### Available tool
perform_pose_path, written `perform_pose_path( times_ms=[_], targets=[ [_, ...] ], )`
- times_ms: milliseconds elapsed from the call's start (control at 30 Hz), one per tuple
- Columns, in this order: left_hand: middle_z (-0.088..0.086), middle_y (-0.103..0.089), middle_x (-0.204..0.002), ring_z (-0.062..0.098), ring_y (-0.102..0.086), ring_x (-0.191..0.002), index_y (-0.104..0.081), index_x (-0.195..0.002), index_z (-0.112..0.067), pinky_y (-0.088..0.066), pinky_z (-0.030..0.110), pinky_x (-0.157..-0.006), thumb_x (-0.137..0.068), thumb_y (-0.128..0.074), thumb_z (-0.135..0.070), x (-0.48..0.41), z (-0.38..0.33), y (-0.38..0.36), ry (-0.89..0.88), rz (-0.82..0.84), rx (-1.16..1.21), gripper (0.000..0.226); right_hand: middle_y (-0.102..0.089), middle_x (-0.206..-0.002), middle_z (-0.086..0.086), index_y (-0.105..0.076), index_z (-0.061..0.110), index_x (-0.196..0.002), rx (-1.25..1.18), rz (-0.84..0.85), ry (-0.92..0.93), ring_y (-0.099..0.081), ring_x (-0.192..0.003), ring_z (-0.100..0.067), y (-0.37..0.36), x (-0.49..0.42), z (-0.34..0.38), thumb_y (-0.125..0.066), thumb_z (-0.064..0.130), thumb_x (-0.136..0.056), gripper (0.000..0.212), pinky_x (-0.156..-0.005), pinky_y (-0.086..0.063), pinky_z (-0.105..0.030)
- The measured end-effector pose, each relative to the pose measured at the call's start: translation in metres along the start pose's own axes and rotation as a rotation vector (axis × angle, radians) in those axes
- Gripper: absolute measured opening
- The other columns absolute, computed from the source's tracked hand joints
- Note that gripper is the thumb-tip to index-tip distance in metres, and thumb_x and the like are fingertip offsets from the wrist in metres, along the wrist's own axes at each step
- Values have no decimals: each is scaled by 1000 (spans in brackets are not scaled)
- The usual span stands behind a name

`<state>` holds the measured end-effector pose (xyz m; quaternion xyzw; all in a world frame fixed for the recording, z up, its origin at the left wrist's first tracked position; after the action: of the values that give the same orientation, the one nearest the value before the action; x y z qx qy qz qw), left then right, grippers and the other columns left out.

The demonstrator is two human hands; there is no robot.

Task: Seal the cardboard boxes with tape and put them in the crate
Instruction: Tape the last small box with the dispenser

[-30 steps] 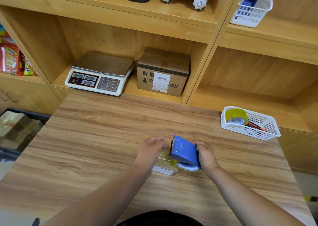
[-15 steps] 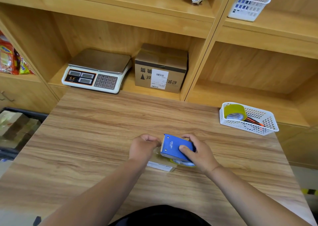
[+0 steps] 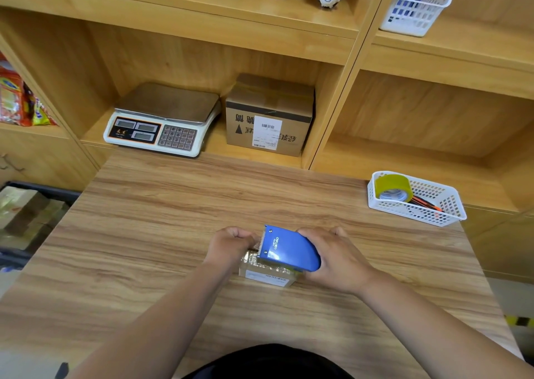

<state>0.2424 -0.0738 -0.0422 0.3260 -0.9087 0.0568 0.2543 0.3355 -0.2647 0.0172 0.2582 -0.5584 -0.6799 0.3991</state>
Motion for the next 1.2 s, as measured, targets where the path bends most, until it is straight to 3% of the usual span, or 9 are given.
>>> perform_pose_path(
  times_ms=[67, 167, 333, 500, 667, 767, 967, 1200],
  targets=[
    [-4, -70, -60, 1, -63, -60, -67, -70, -7, -44, 7, -54, -82, -69, -6, -2, 0, 6, 9, 1, 7, 12, -58, -118, 15, -44, 32, -129, -5, -6, 2, -52, -105, -4, 2, 0, -2, -54, 63, -68, 69, -85, -21, -23],
    [6, -70, -74, 11, -62, -75, -67, -78, -2, -42, 20, -74, -83, -70, -5, -11, 1, 32, 33, -44, 33, 6, -58, -116, 16, -44, 36, -127, 31, 4, -19, -52, -104, -4, 5, 6, -13, -61, 53, -72, 60, -86, -22, -22],
    [1, -70, -81, 6, -60, -82, -70, -84, 5, -37, 24, -92, -82, -71, -7, -23, 11, 57, 72, -43, -38, 12, -57, -114, 15, -41, 39, -130, 100, 79, -42, -52, -104, -6, 3, 11, -18, -60, 50, -72, 62, -85, -23, -24],
    [2, -70, -80, 8, -61, -80, -71, -85, 1, -41, 22, -84, -84, -70, -7, -29, 12, 52, 57, -75, -32, 8, -59, -106, 14, -40, 41, -127, 152, 64, -58, -54, -100, -6, 2, 4, -14, -57, 55, -71, 60, -84, -25, -24],
    [-6, -71, -65, 5, -62, -73, -71, -67, -10, -45, 21, -75, -80, -72, -8, -38, 10, 48, 37, -101, -69, 13, -58, -107, 12, -38, 41, -128, 162, 96, -96, -55, -100, -10, -2, 0, -15, -51, 62, -72, 61, -89, -27, -27],
    [-8, -71, -62, 6, -63, -77, -72, -64, -12, -44, 24, -79, -78, -74, -11, -43, 14, 49, 50, -113, -94, 14, -58, -108, 9, -36, 40, -130, 199, 119, -104, -56, -100, -14, -8, -3, -12, -48, 65, -73, 63, -89, -28, -30],
    [-6, -72, -72, 8, -65, -80, -72, -65, -11, -44, 20, -69, -76, -76, -12, -48, 24, 49, 59, -124, -103, 12, -59, -108, 6, -33, 38, -135, 261, 136, -96, -57, -99, -16, -14, -9, -10, -49, 59, -75, 66, -87, -26, -32],
    [-10, -70, -62, 6, -63, -77, -71, -65, -15, -42, 18, -65, -75, -77, -14, -47, 32, 50, 88, -145, -79, 12, -59, -102, 6, -31, 38, -137, 315, 126, -86, -59, -93, -18, -15, -11, -8, -50, 56, -75, 67, -83, -23, -32]
  ],
)
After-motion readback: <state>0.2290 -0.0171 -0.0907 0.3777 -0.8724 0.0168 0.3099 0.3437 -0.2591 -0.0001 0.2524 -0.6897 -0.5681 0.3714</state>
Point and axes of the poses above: each hand's wrist, its own x-axis away from the middle knuckle, its own y-axis out of the back of the hand, z = x × y, the point moved 3 cm from there along -x, towards the middle knuckle
